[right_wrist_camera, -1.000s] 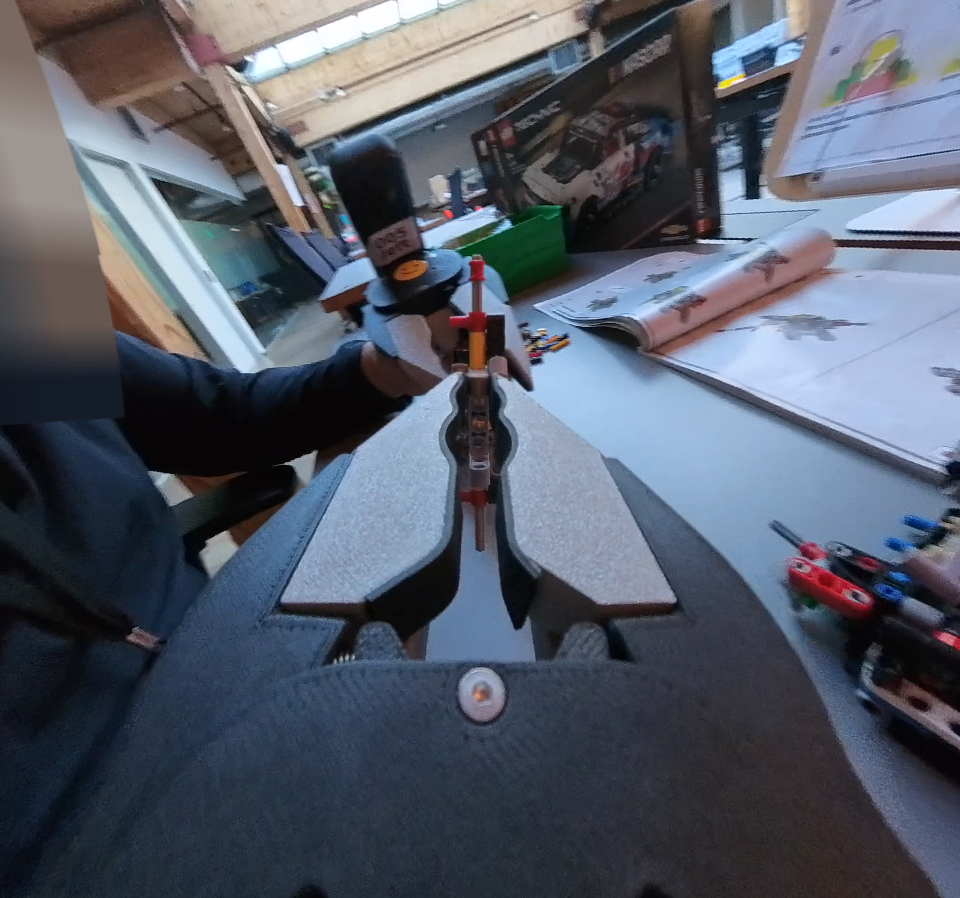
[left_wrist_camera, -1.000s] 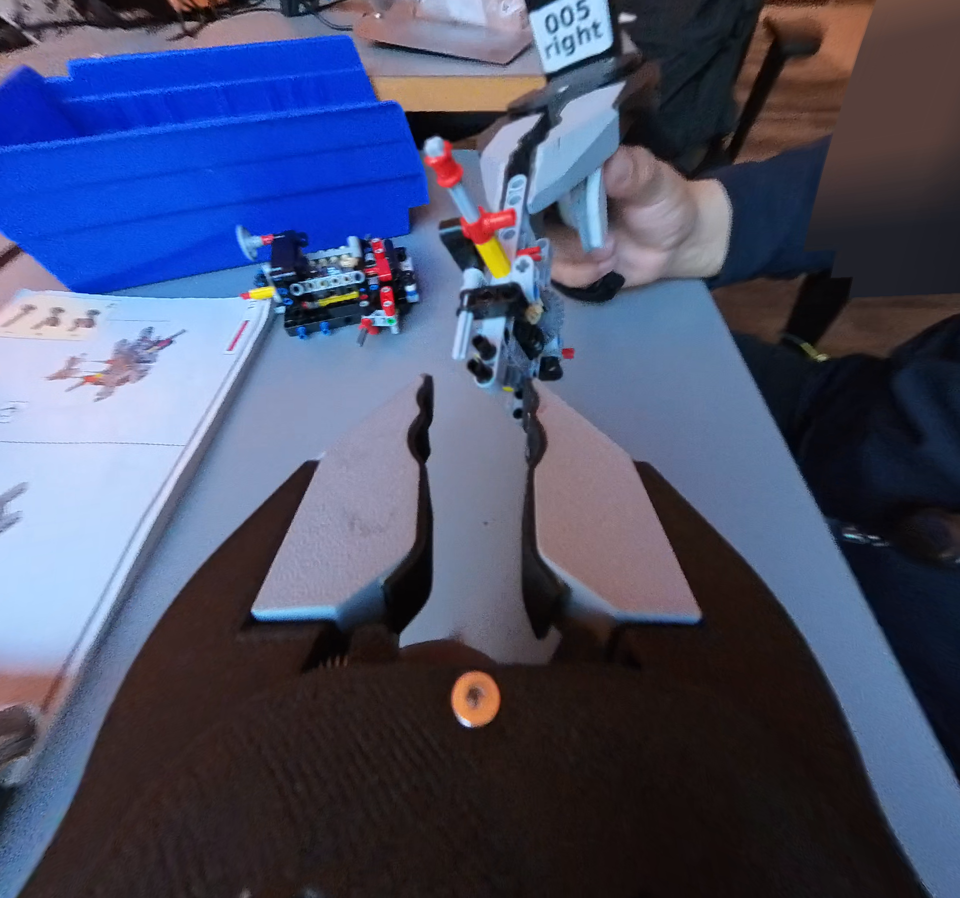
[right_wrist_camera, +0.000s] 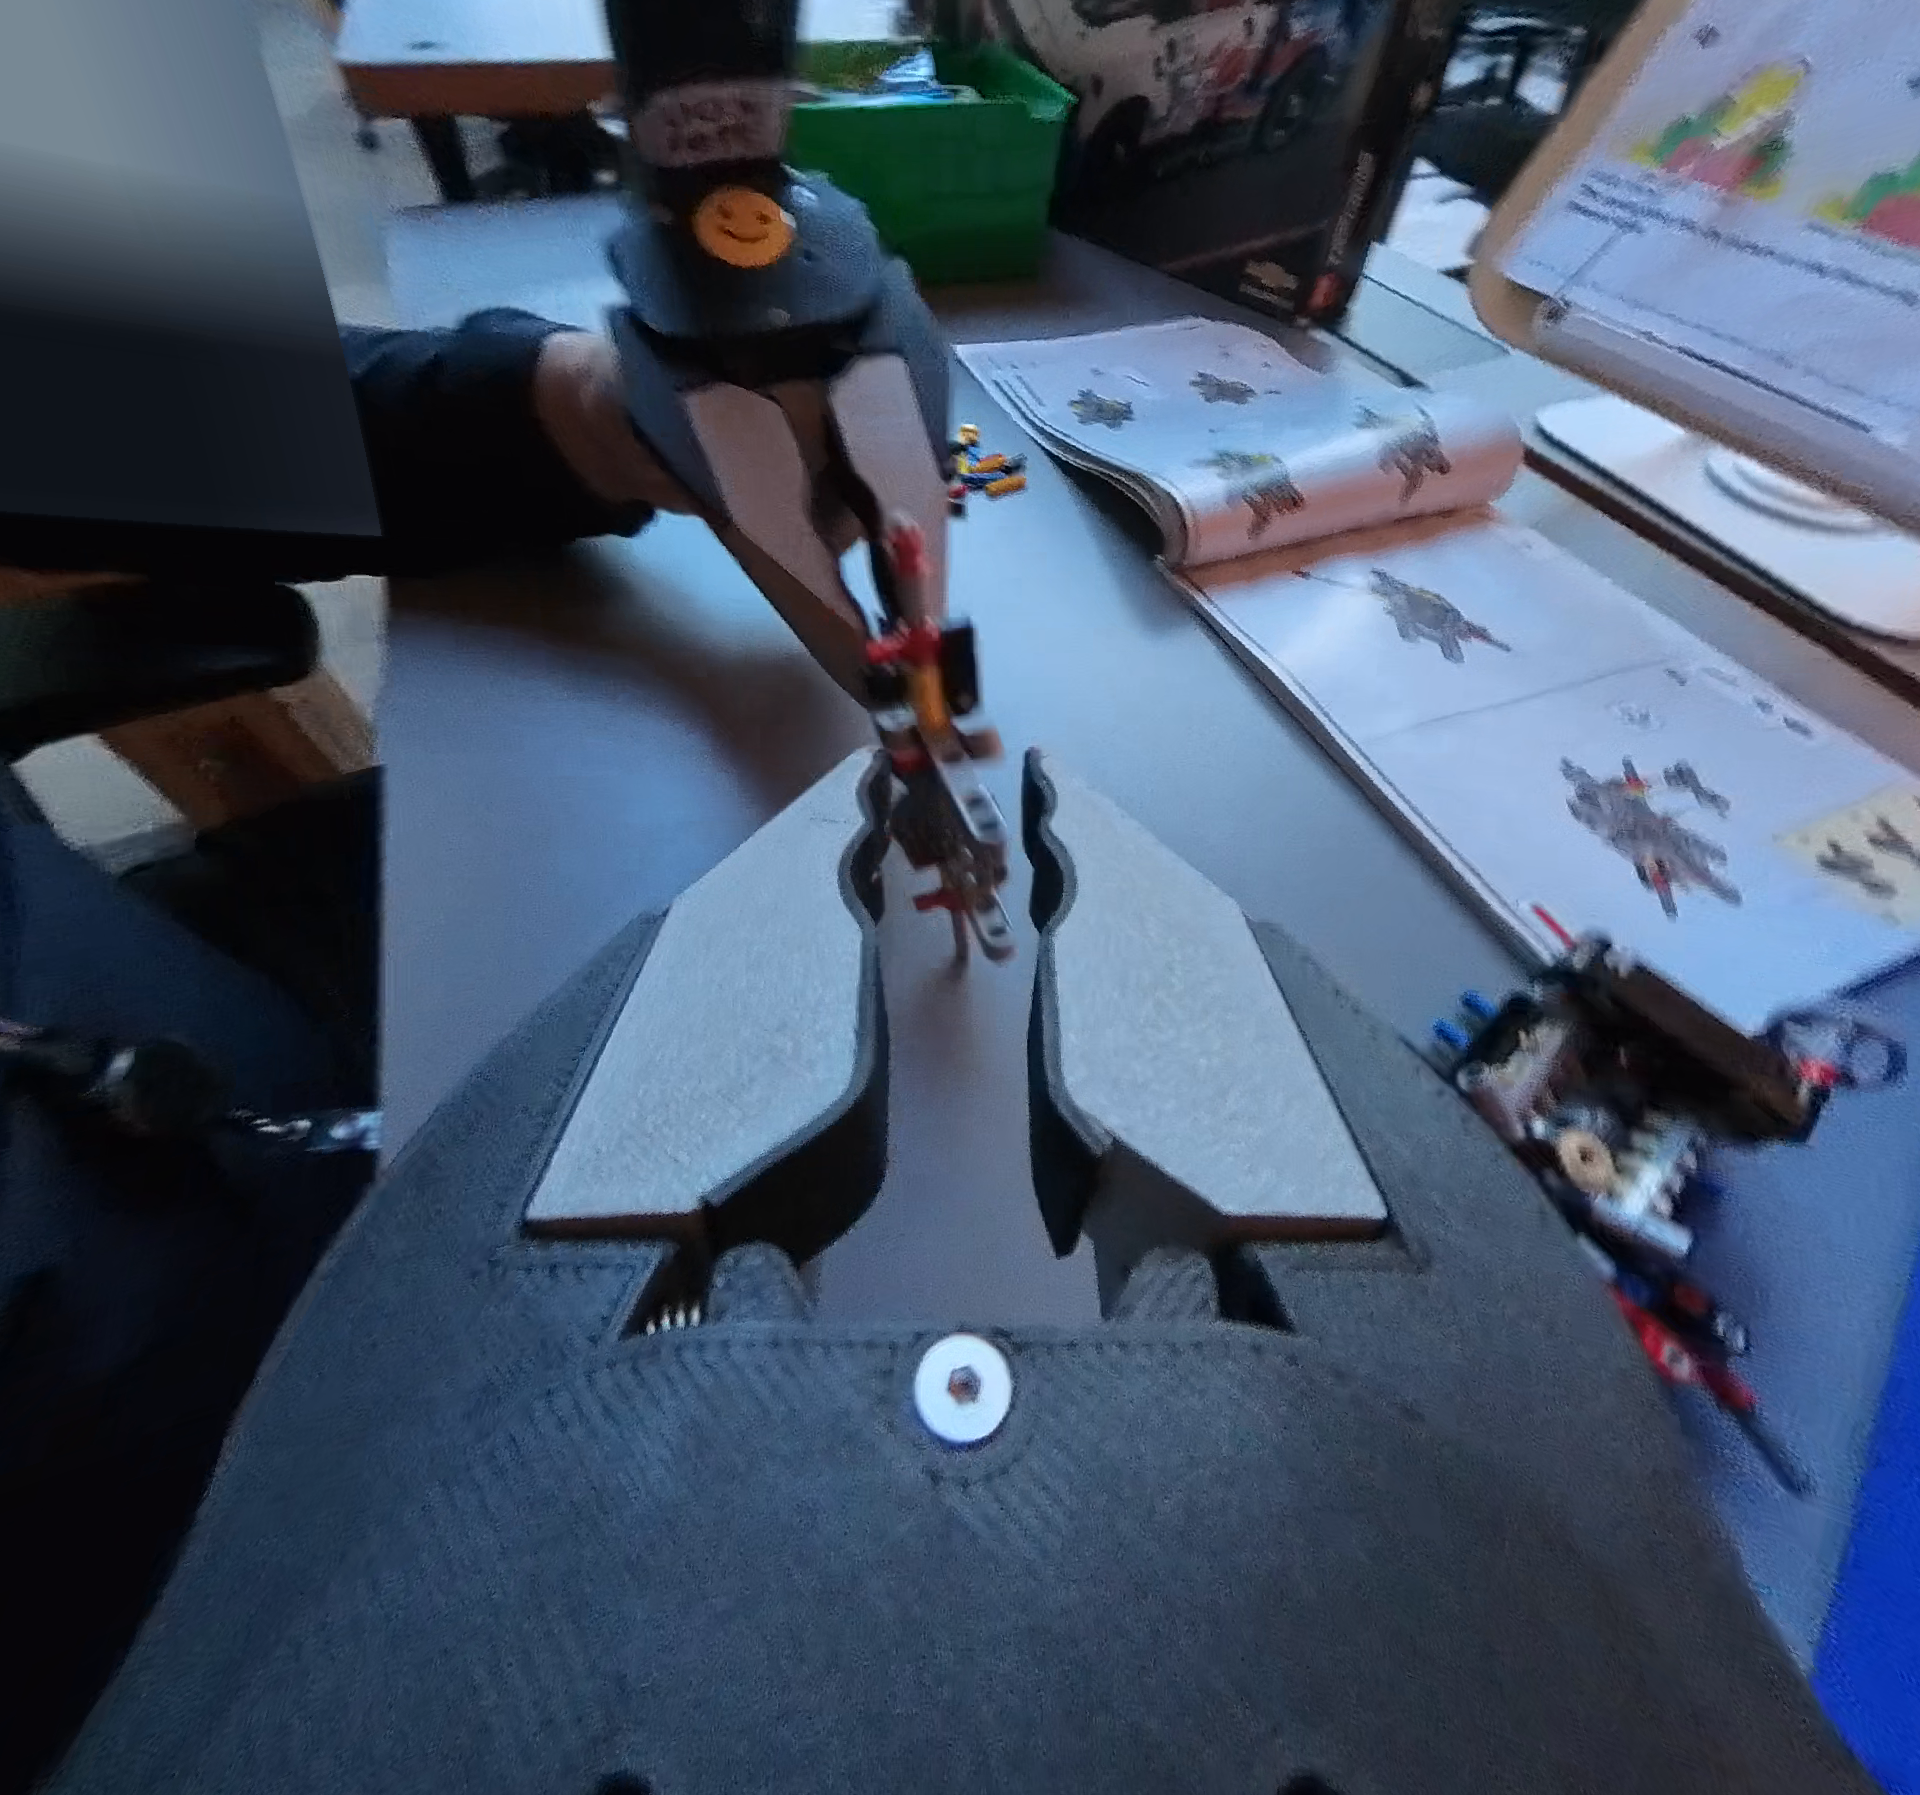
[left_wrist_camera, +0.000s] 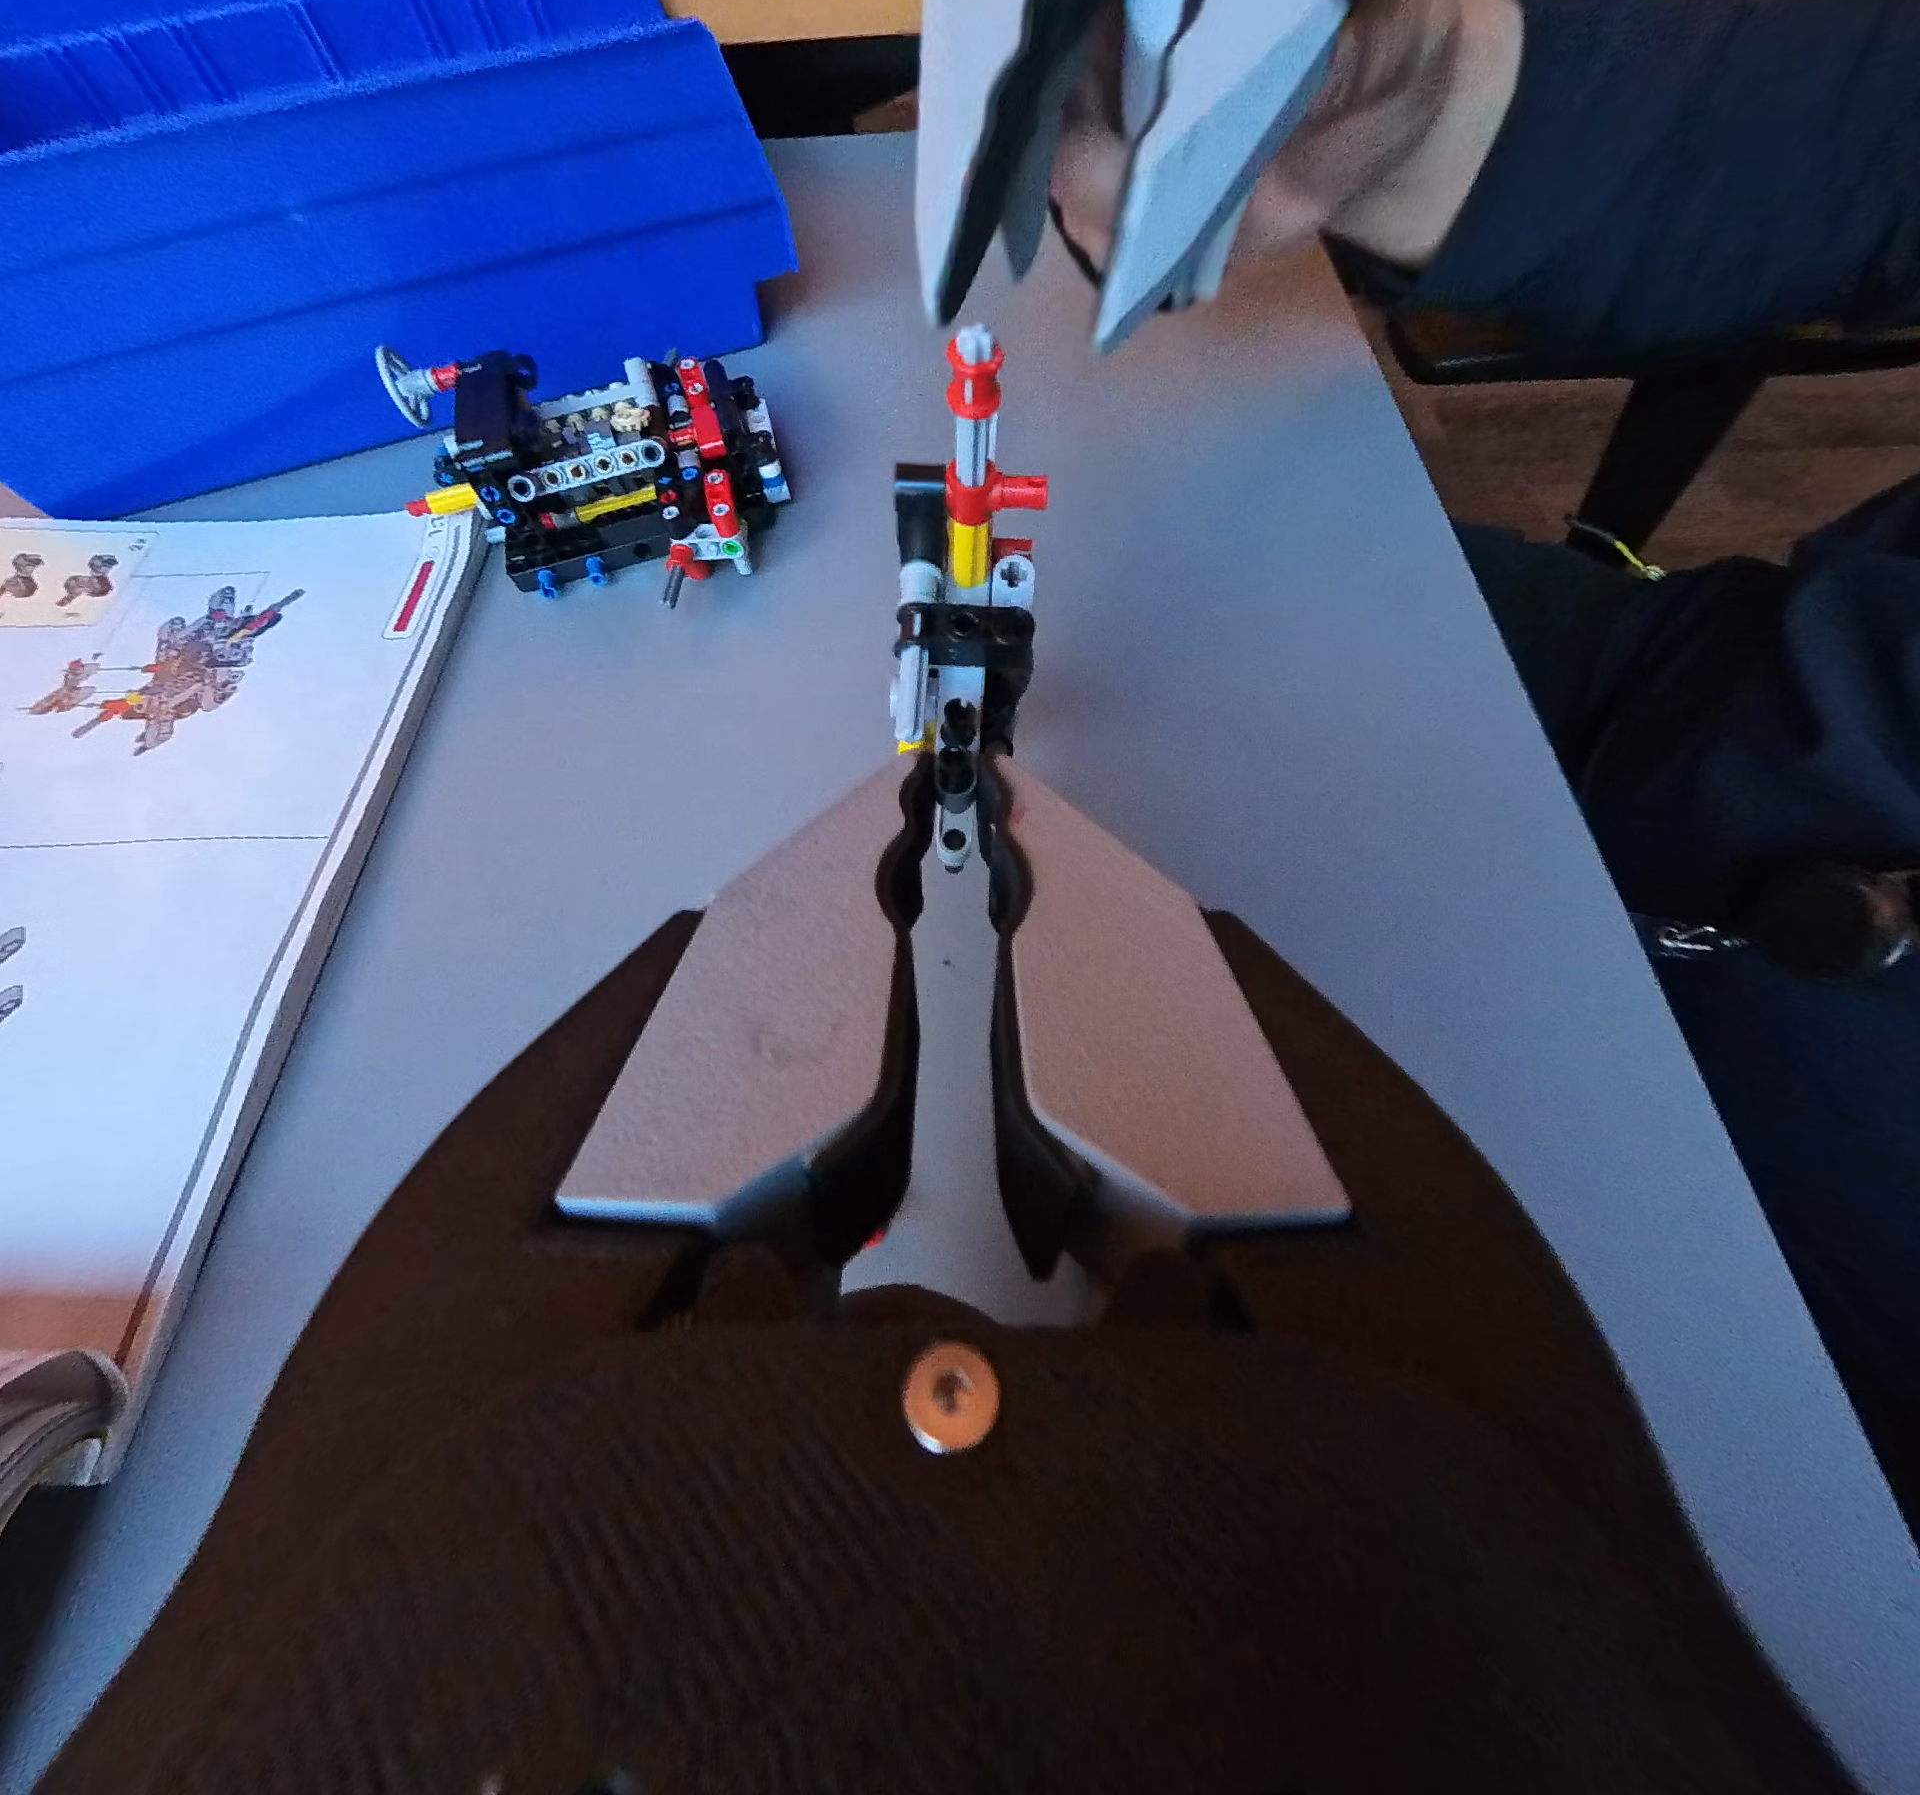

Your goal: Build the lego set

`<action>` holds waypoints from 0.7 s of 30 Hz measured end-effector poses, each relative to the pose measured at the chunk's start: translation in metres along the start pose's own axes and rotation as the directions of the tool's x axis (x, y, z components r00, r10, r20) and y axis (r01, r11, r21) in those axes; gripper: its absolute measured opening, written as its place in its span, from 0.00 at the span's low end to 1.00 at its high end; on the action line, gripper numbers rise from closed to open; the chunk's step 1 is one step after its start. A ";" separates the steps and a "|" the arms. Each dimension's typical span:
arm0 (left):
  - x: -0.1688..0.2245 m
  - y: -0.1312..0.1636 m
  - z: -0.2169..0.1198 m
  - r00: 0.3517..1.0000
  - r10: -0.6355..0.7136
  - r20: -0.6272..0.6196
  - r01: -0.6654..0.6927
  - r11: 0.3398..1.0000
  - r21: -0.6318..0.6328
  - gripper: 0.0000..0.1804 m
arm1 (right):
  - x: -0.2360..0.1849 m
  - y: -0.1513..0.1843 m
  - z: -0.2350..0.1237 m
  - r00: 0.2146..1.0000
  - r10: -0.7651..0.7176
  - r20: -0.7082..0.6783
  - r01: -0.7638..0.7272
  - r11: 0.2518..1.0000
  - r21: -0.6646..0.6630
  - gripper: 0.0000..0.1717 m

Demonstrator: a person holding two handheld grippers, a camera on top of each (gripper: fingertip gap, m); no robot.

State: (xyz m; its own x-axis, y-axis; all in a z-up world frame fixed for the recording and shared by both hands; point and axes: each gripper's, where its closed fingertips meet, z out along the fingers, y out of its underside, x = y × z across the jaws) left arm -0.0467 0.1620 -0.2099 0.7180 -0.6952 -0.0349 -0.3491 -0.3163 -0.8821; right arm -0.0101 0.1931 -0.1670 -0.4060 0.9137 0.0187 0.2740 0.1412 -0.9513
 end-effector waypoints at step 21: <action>0.028 -0.003 -0.007 0.993 -0.020 -0.114 0.013 0.998 -0.068 0.03 | -0.037 -0.028 0.024 0.952 -0.162 0.259 0.250 0.899 -0.358 0.04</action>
State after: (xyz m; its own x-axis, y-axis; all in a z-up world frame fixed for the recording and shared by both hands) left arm -0.0298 0.1391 -0.2055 0.6517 -0.7576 0.0368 -0.3799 -0.3680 -0.8487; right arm -0.0240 0.1456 -0.1481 -0.6568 0.7484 0.0922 0.4570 0.4923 -0.7408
